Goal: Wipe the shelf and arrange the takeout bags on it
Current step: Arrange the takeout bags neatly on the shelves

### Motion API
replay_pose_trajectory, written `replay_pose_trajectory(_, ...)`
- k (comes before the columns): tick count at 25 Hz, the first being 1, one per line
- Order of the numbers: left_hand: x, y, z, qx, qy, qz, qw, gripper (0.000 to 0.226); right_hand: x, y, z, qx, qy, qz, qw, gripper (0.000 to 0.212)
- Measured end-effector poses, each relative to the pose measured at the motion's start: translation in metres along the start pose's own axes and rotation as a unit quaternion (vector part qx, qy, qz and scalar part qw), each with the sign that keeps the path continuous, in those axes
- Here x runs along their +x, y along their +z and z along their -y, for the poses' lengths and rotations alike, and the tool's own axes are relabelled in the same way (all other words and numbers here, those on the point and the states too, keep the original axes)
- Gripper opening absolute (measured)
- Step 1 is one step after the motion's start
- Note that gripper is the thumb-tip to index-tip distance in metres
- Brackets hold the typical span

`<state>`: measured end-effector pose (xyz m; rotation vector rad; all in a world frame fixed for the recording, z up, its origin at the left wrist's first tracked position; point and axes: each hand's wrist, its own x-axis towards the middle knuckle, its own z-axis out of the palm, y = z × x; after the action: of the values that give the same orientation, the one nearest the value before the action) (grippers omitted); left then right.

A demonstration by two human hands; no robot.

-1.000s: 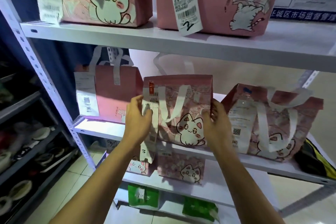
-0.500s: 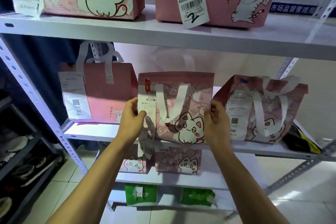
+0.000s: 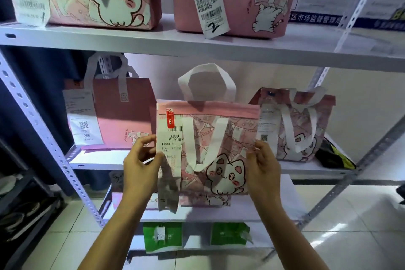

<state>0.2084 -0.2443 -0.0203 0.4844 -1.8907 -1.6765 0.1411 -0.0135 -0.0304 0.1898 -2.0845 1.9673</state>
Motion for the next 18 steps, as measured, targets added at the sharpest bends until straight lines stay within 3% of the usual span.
replay_pose_trajectory(11,-0.086,0.085,-0.094,-0.024,0.090,0.036,0.995,0.040,0.014,-0.127,0.060,0.076,-0.100,-0.104,0.987,0.024)
replay_pose_trajectory(18,-0.125,0.160,-0.173,-0.038,0.199,0.090,0.975,0.045,0.050,-0.227,0.117,0.089,-0.136,-0.195,0.967,0.013)
